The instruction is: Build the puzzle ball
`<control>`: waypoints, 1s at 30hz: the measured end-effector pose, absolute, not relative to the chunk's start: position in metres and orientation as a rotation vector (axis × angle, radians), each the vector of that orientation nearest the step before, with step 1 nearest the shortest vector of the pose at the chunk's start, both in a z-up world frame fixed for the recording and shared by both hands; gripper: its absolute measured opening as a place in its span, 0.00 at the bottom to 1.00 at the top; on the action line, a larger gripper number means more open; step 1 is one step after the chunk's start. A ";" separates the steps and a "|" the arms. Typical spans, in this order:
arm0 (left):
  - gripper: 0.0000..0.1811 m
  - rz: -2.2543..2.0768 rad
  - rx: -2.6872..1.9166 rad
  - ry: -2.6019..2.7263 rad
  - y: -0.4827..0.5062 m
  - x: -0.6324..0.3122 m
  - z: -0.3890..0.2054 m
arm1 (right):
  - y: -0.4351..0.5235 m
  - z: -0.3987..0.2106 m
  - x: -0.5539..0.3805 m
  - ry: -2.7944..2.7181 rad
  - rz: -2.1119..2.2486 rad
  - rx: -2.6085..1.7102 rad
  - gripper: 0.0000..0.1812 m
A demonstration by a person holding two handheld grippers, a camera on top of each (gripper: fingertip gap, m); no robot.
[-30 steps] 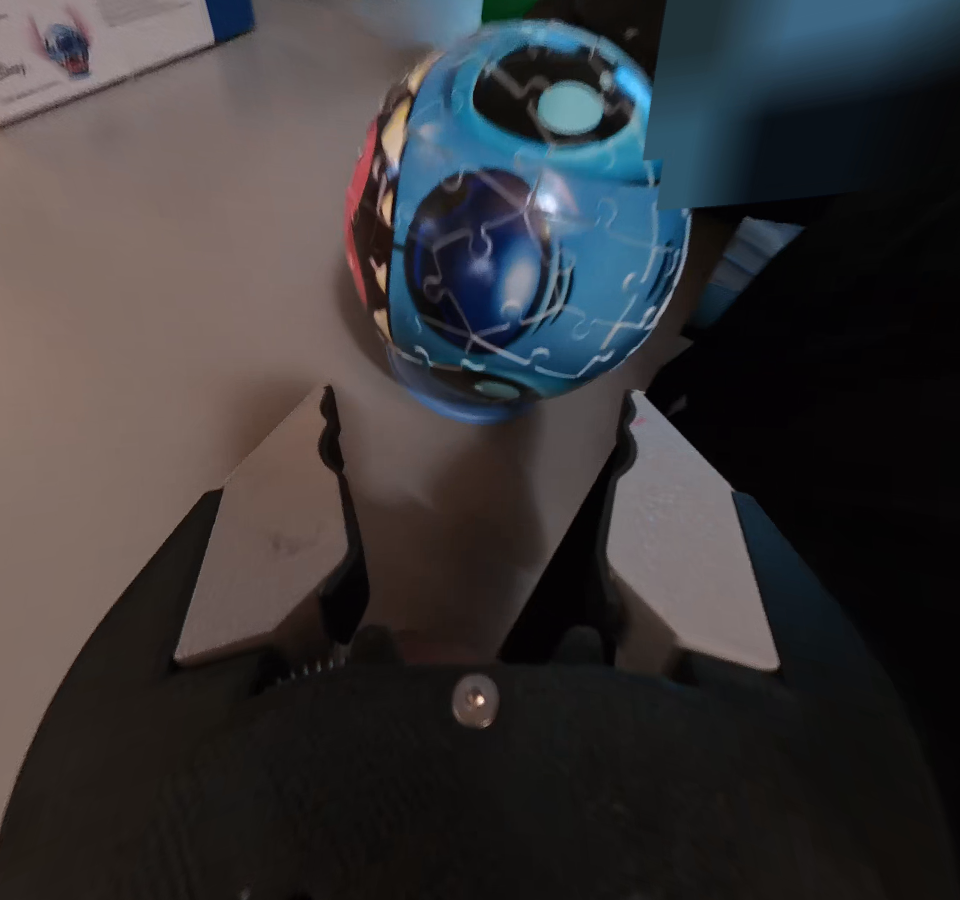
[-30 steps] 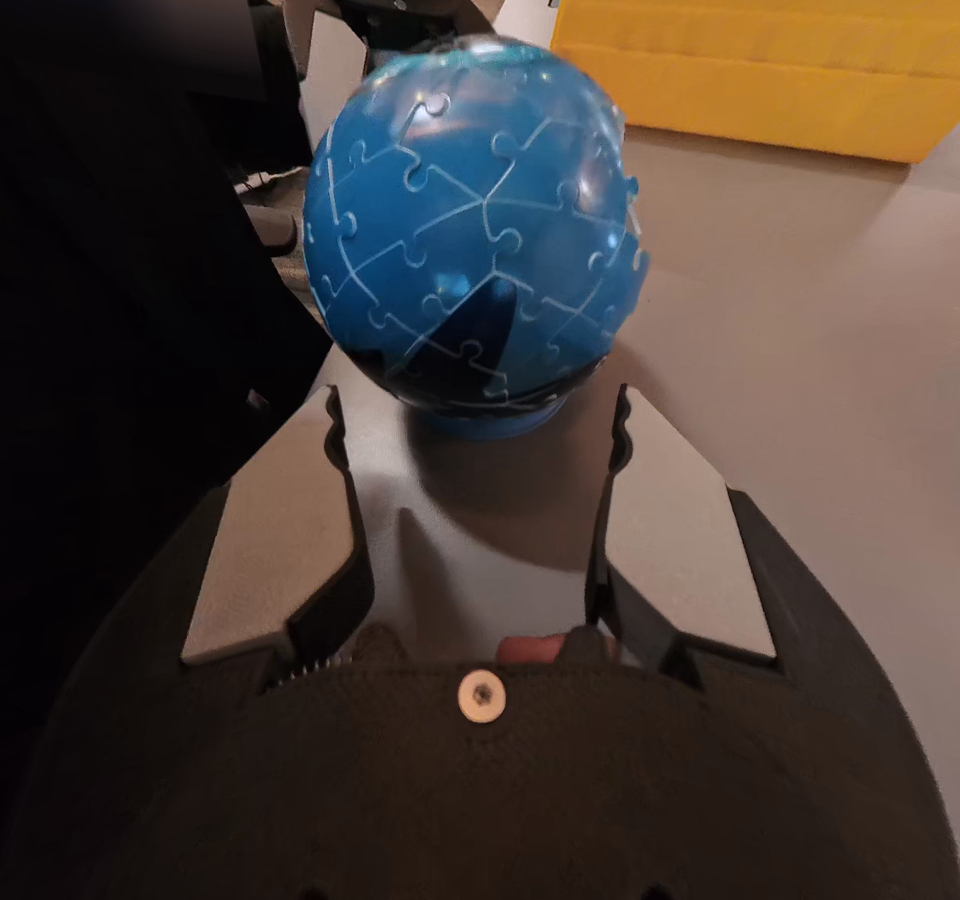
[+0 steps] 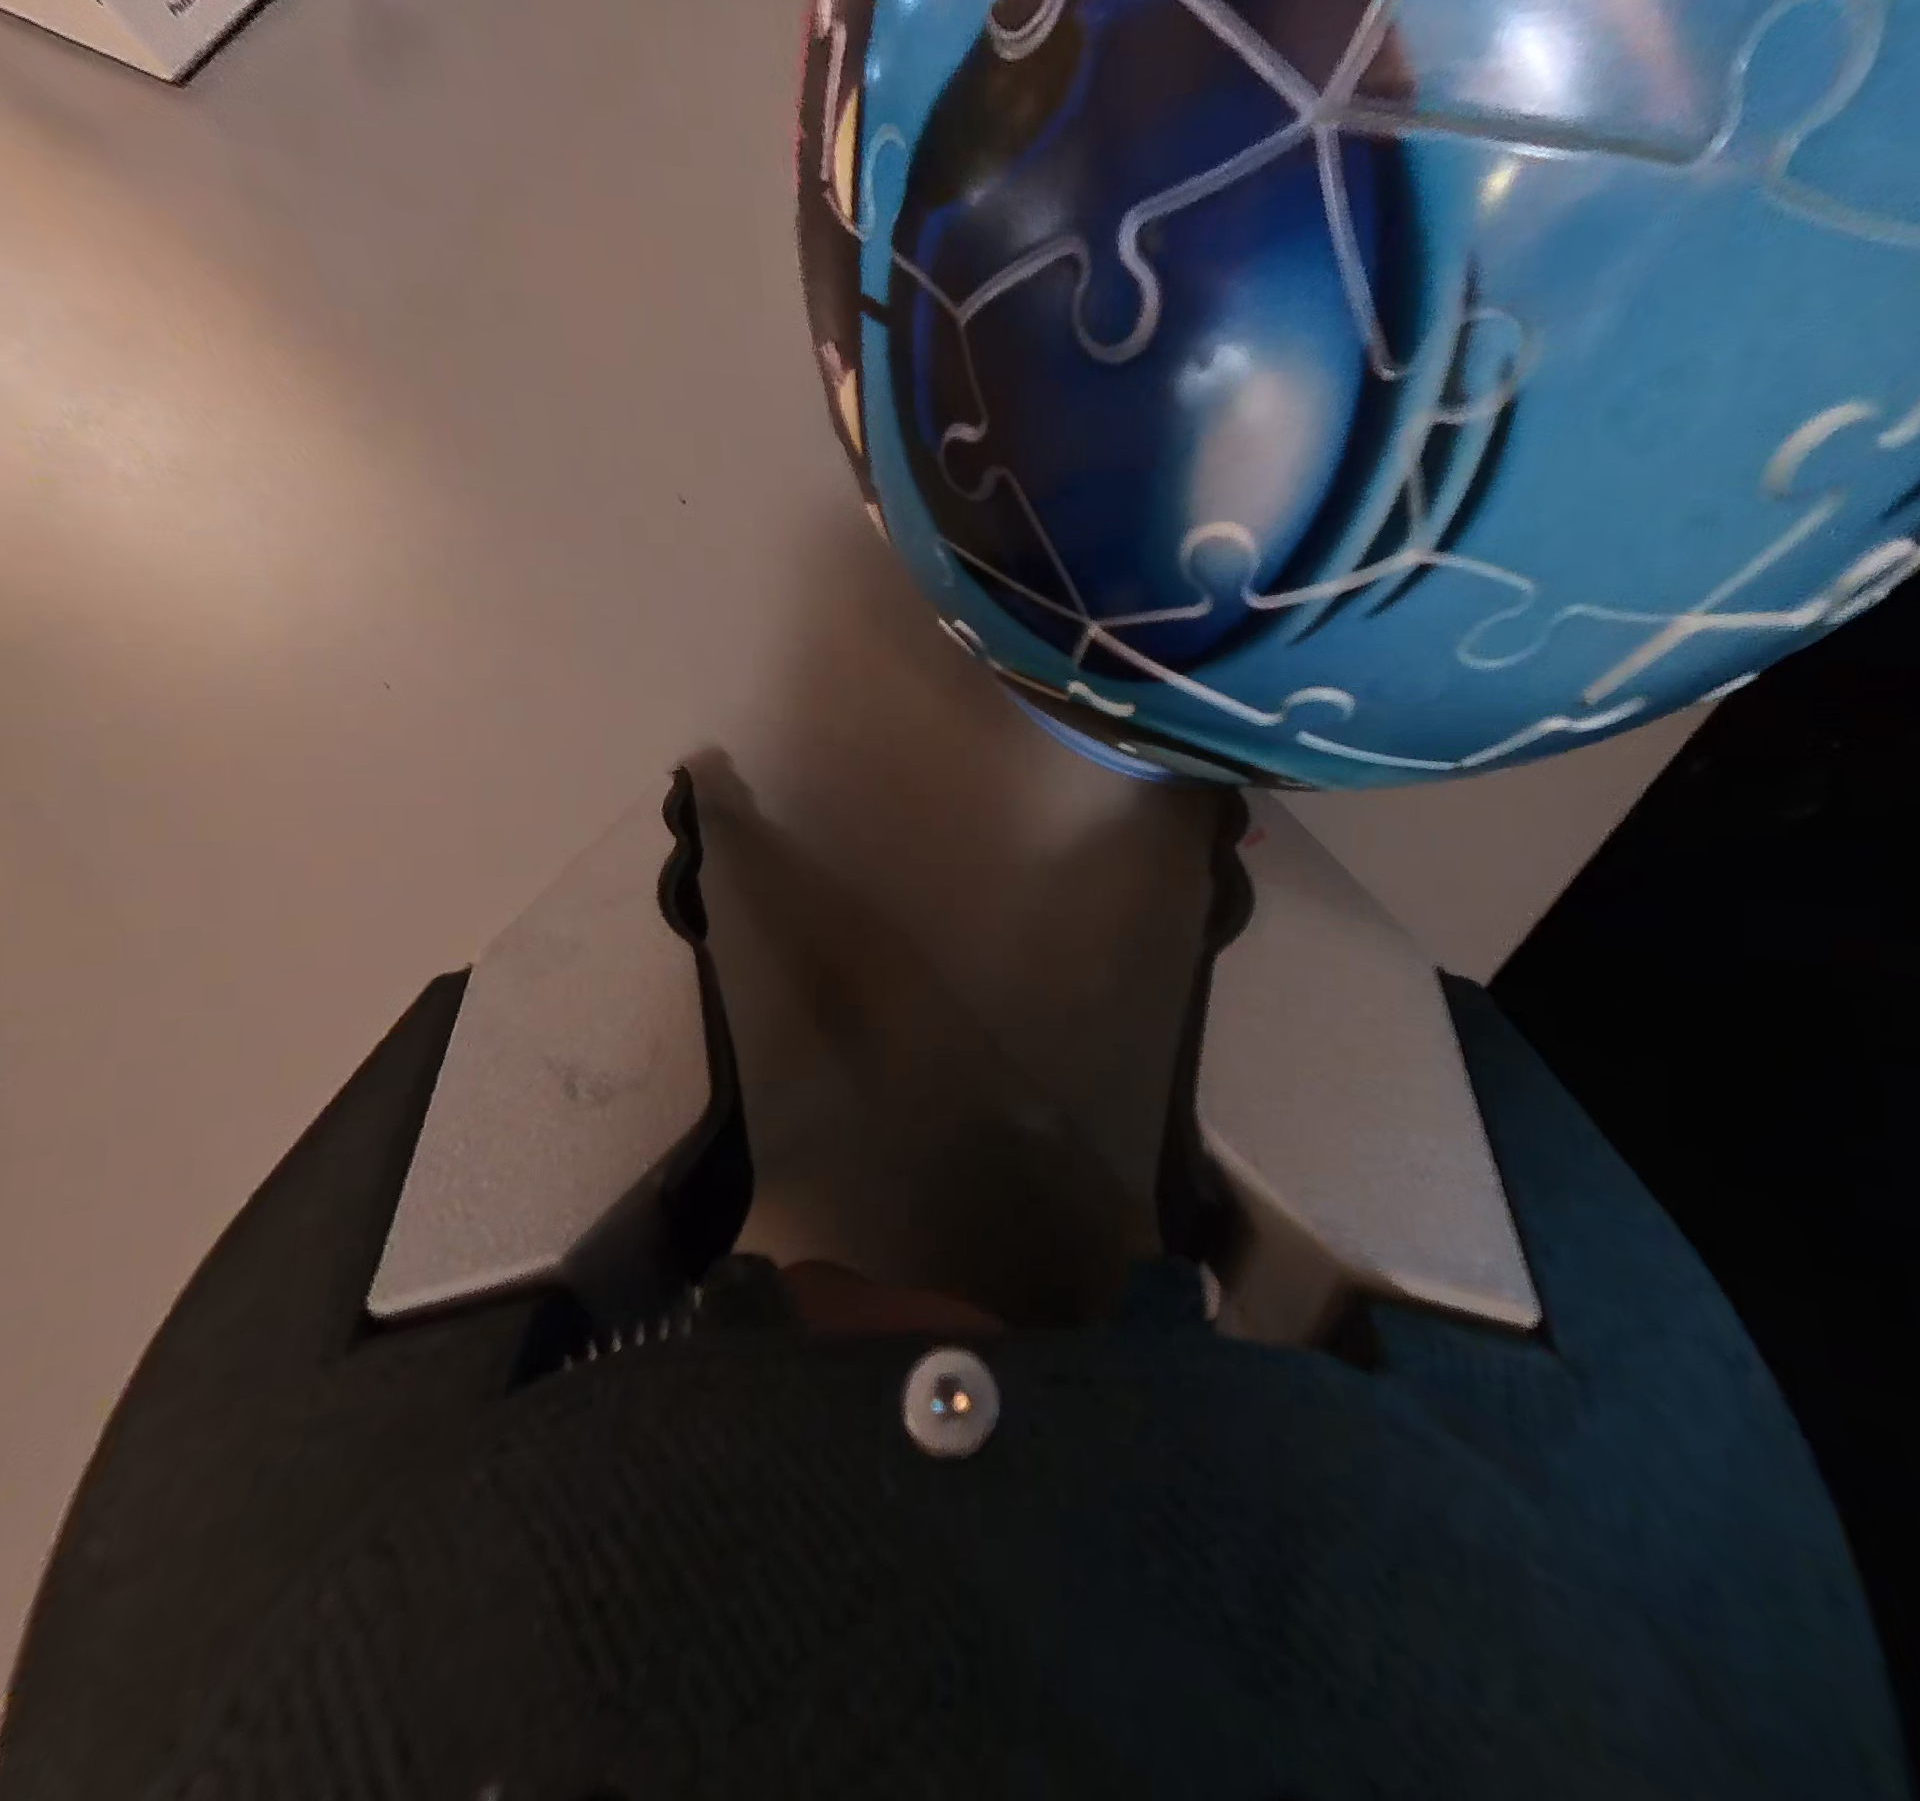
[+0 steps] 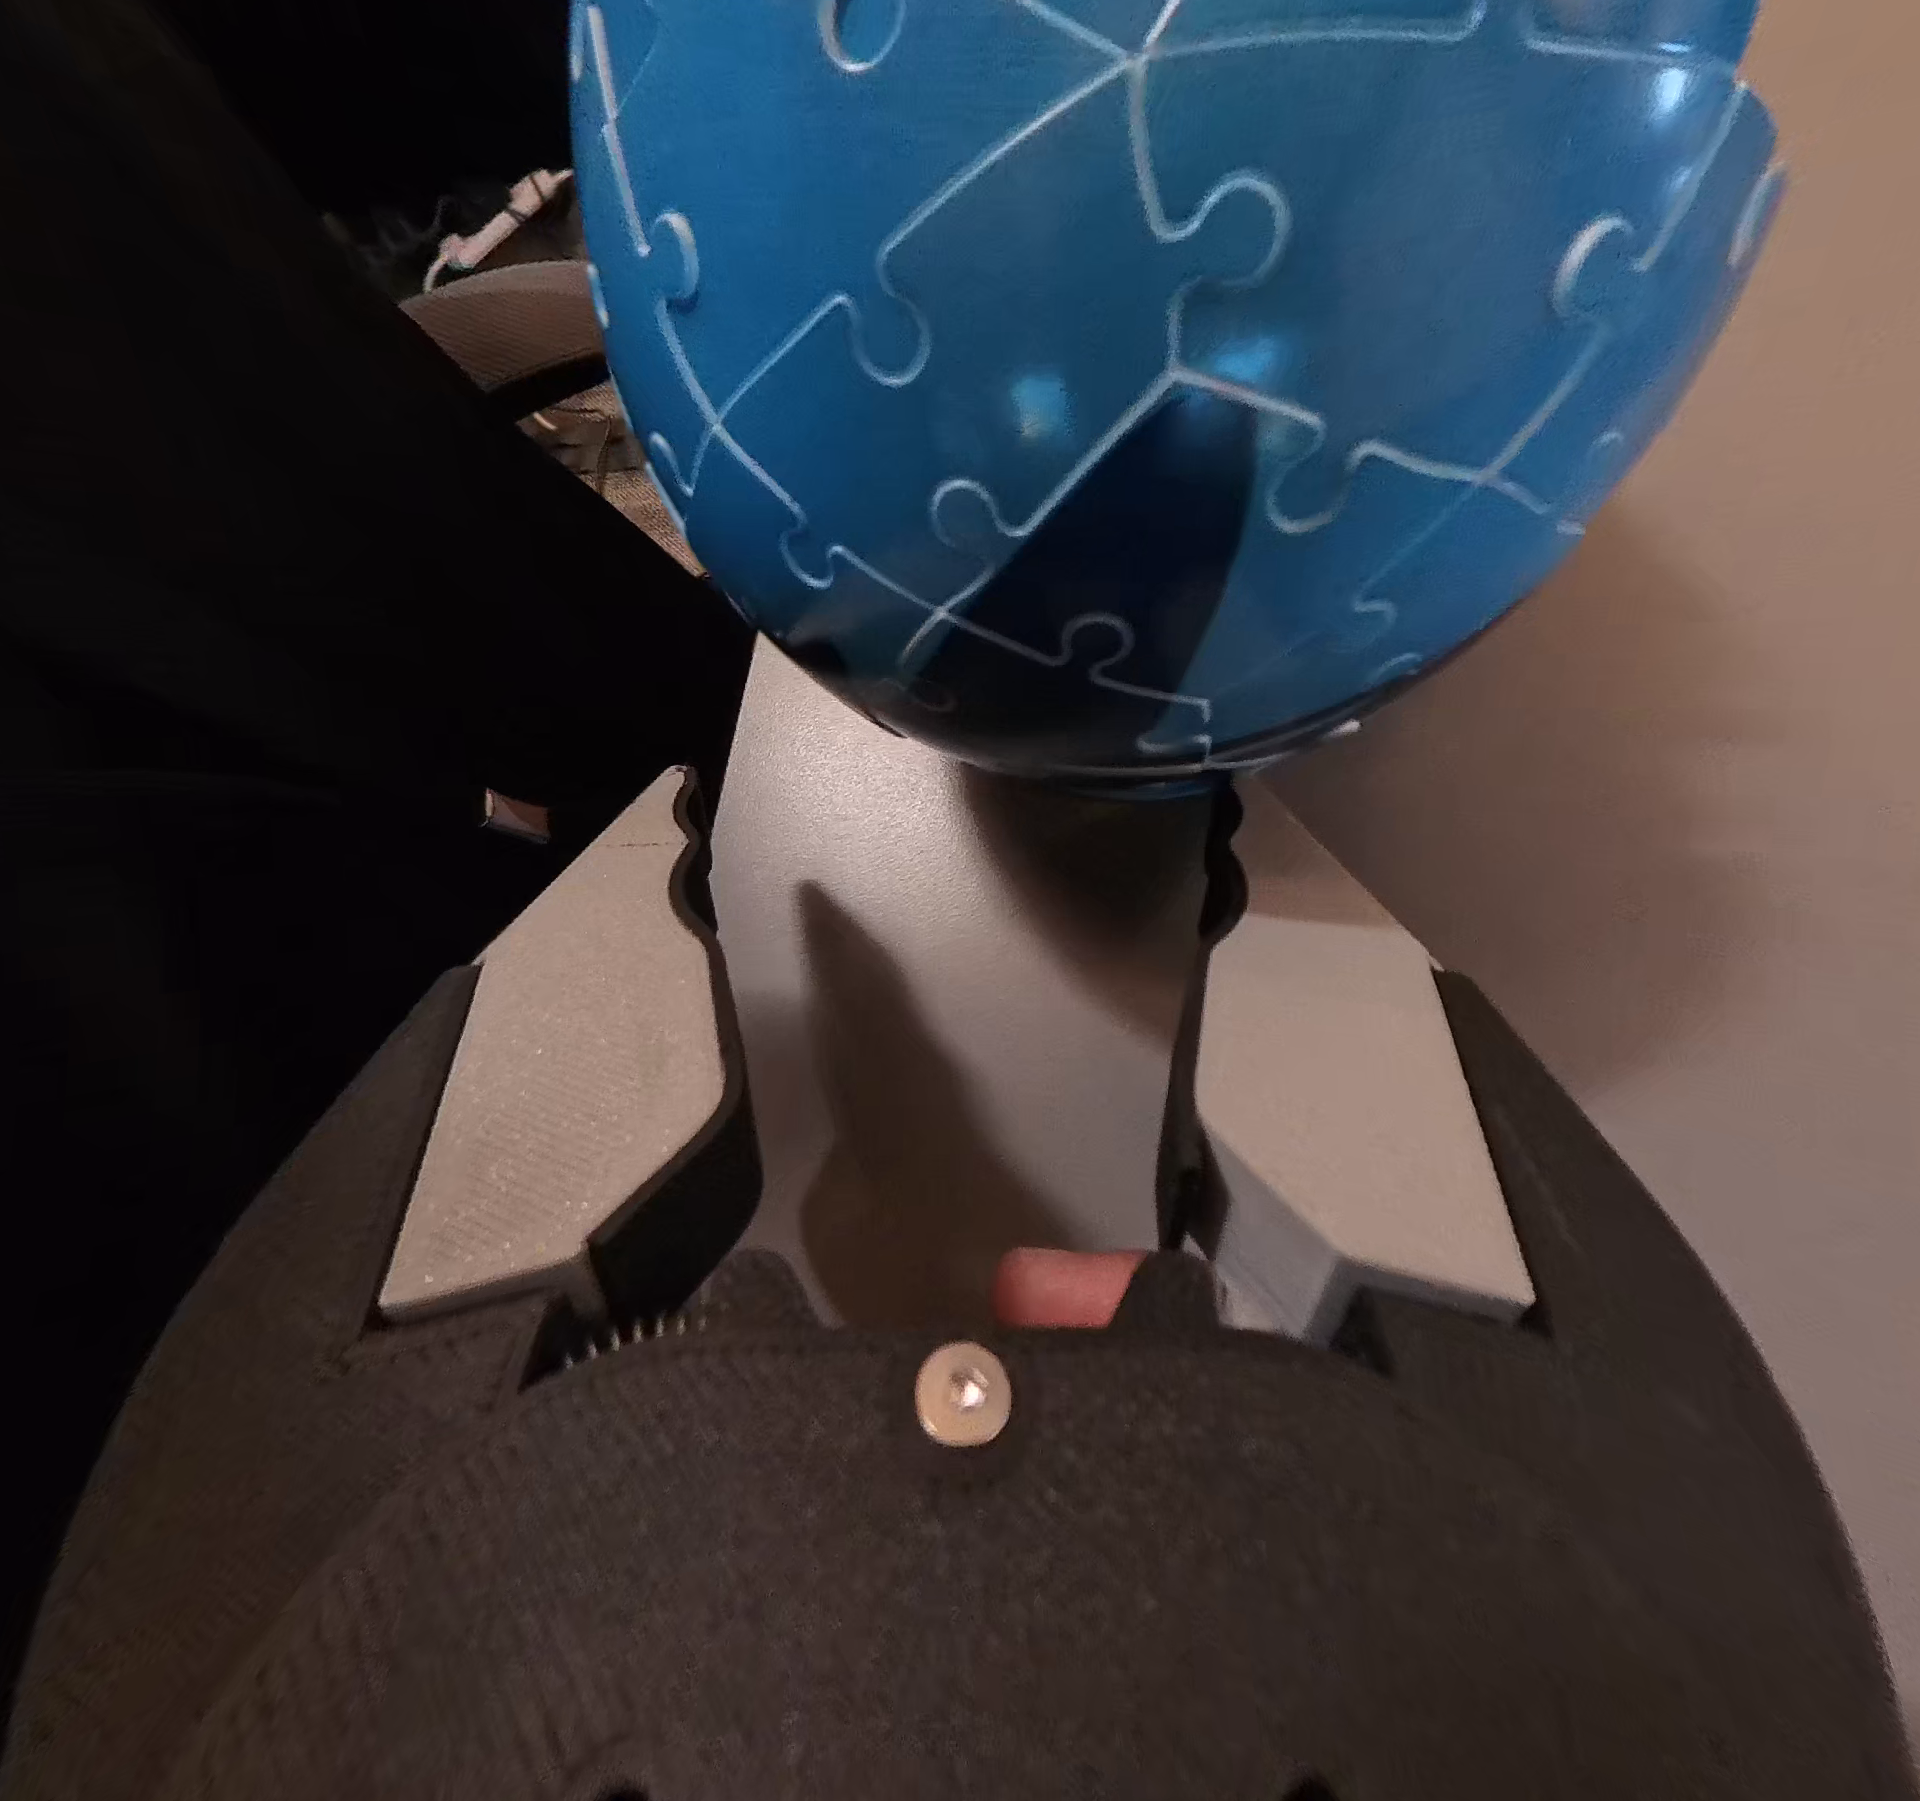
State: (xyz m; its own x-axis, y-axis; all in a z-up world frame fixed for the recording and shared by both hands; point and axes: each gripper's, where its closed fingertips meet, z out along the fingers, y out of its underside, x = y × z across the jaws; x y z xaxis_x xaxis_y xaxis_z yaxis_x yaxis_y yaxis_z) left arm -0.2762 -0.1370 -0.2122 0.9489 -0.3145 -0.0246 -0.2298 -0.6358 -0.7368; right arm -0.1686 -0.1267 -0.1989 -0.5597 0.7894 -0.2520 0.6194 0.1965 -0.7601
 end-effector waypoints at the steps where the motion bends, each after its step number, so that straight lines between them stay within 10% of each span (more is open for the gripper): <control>1: 0.54 -0.145 -2.291 0.384 -0.137 -0.276 -0.213 | -0.127 -0.199 -0.168 -2.271 1.290 -1.358 0.52; 30: 0.51 -0.130 -2.268 0.520 -0.091 -0.317 -0.208 | -0.151 -0.195 -0.170 -2.297 1.357 -1.331 0.52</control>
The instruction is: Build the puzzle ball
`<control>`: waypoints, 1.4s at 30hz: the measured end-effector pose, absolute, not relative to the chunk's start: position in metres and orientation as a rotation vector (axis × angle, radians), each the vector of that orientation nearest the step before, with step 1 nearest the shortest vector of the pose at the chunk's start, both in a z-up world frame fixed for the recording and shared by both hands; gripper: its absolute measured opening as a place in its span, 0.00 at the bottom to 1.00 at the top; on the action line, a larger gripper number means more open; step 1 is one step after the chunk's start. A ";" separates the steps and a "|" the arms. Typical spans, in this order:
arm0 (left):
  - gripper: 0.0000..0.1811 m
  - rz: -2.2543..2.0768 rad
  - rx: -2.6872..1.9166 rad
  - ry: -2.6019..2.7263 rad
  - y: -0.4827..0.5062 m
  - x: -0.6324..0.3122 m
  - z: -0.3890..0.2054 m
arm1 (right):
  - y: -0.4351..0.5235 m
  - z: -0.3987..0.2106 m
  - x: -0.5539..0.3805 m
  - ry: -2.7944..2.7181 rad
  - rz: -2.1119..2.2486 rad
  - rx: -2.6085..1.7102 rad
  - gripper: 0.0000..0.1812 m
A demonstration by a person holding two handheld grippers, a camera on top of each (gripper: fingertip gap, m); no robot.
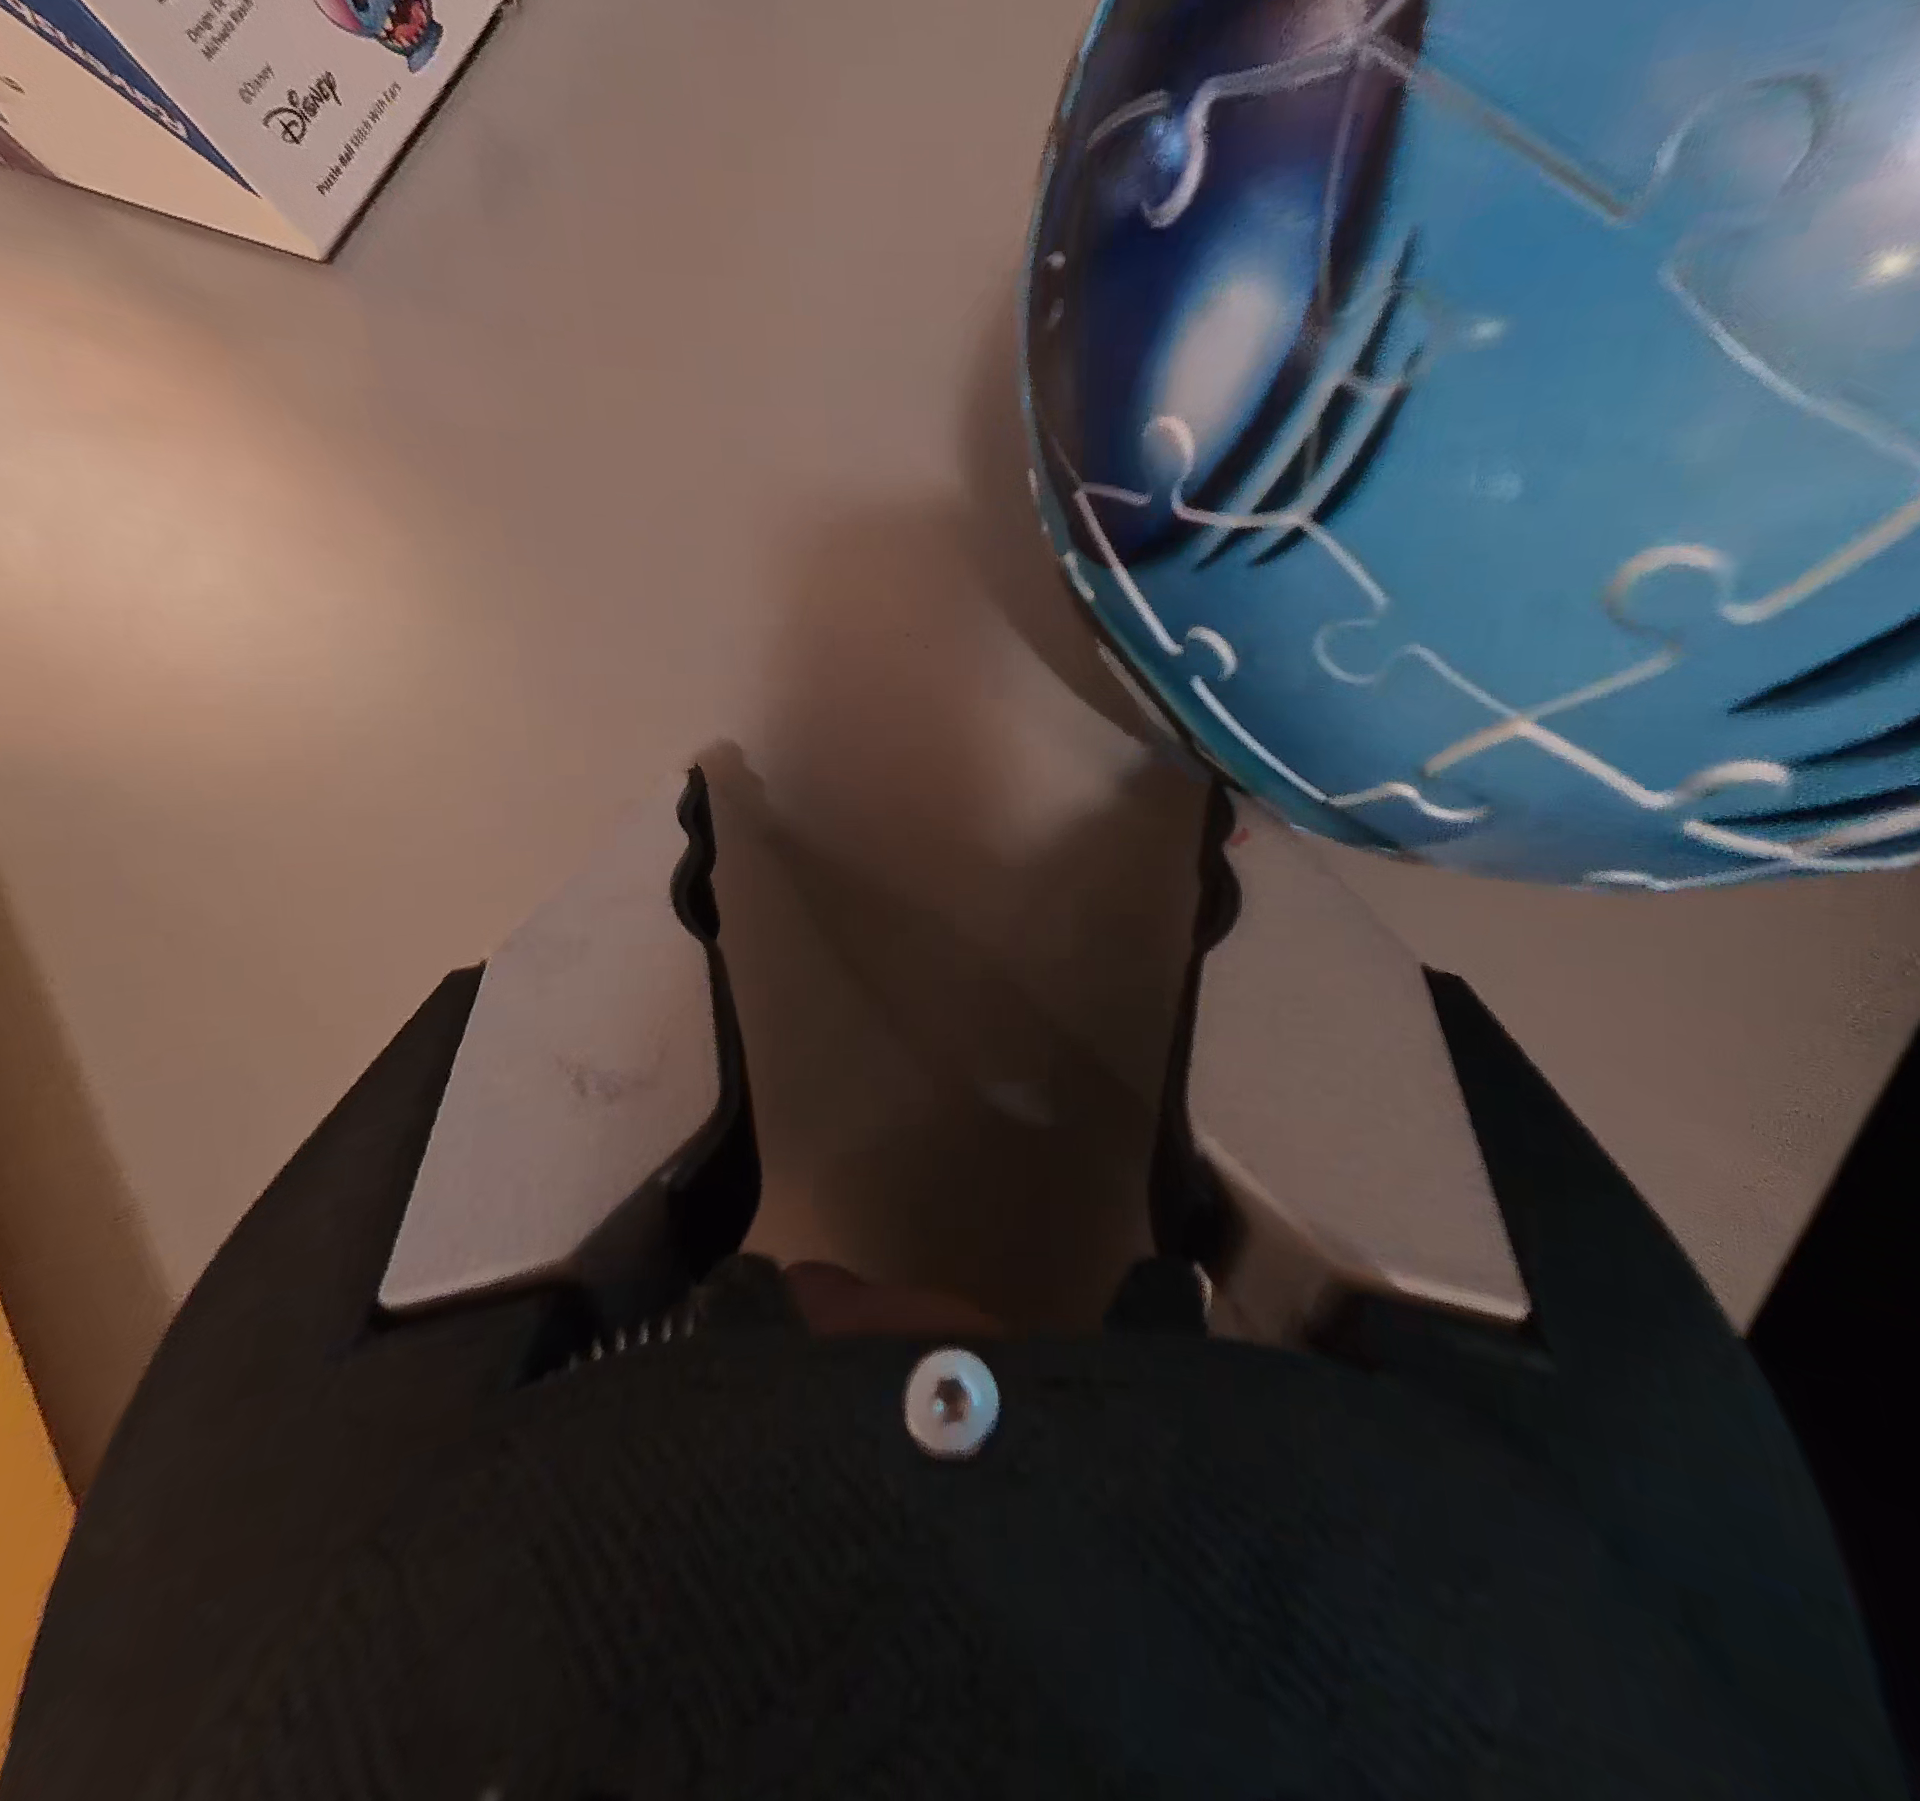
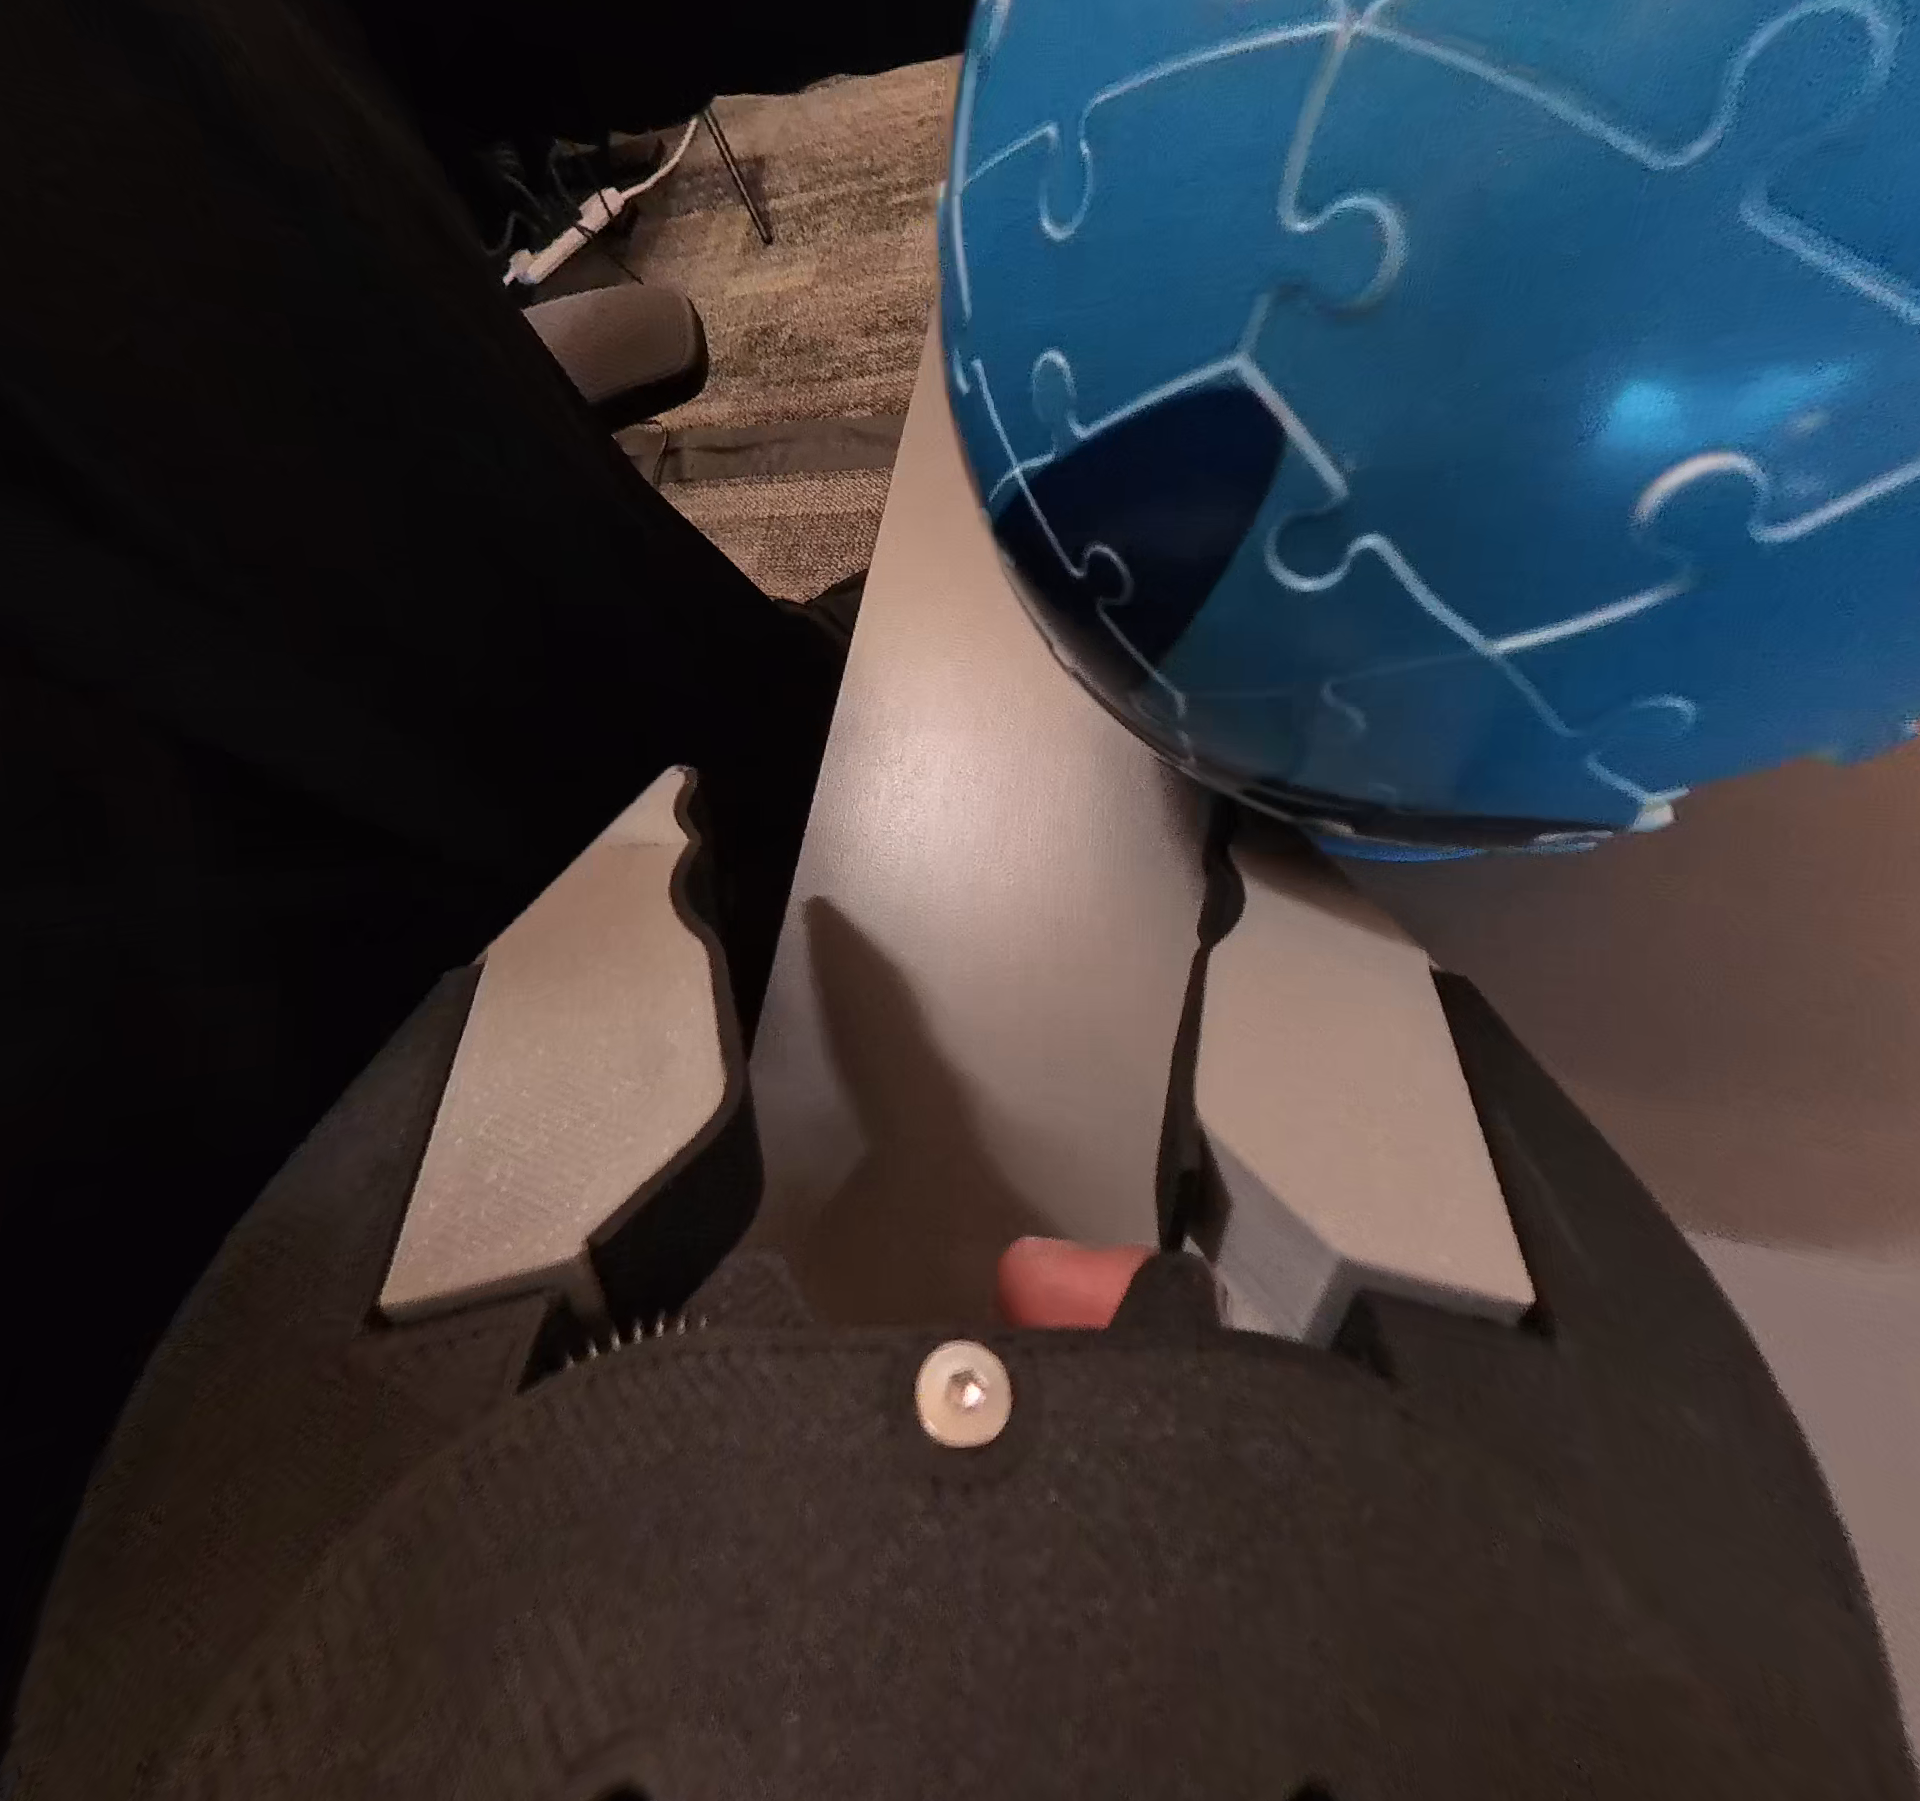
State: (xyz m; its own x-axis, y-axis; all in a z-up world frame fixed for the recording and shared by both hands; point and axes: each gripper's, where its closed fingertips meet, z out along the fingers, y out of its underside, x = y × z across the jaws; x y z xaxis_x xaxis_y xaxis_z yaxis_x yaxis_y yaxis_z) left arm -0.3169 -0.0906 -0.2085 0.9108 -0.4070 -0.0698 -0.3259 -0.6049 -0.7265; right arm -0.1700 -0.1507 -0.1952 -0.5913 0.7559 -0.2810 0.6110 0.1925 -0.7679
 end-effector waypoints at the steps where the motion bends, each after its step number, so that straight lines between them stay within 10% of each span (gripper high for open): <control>1: 0.51 -0.133 -2.265 0.522 -0.088 -0.318 -0.208 | -0.152 -0.195 -0.171 -2.298 1.362 -1.333 0.52; 42: 0.56 -0.192 -2.284 0.530 -0.097 -0.317 -0.212 | -0.123 -0.185 -0.185 -2.205 1.562 -1.481 0.54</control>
